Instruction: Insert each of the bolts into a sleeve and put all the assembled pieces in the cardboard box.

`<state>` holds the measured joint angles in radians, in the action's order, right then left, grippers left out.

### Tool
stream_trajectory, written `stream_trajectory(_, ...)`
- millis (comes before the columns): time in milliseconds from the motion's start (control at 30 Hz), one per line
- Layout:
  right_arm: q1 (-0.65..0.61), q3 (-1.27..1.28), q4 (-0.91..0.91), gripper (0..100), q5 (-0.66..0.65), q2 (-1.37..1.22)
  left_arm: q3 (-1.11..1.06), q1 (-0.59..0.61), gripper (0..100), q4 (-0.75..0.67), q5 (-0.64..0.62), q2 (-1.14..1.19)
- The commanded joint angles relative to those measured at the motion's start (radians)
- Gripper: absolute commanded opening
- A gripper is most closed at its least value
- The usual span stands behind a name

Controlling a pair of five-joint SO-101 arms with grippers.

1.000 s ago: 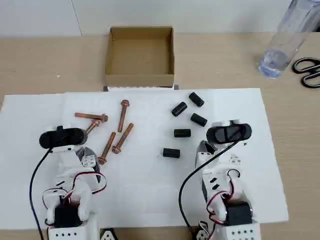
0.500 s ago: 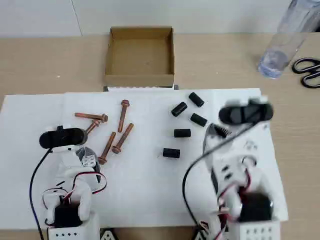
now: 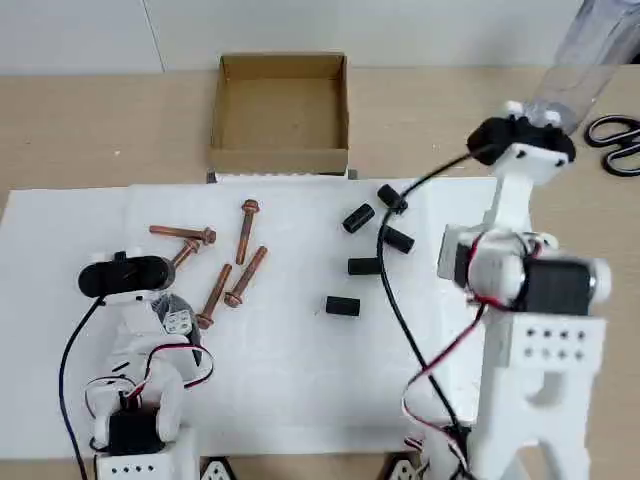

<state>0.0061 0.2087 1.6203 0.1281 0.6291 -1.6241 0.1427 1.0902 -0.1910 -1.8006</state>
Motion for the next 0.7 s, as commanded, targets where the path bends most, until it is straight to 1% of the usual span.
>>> stream_trajectory(0, 0.008, -0.114, 0.074, 0.3, -0.008, -0.070, 0.002, -0.002, 1, -0.009, 0.003, -0.011)
stream_trajectory(500, 0.007, -0.135, 0.088, 0.3, -0.012, -0.091, 0.013, 0.006, 1, -0.015, 0.008, -0.011)
stream_trajectory(600, 0.007, -0.135, 0.087, 0.3, -0.017, -0.091, 0.128, 0.043, 1, 0.058, 0.006, -0.005)
stream_trajectory(667, 0.007, -0.135, 0.090, 0.3, -0.066, -0.091, 0.228, 0.032, 1, 0.098, 0.008, 0.006)
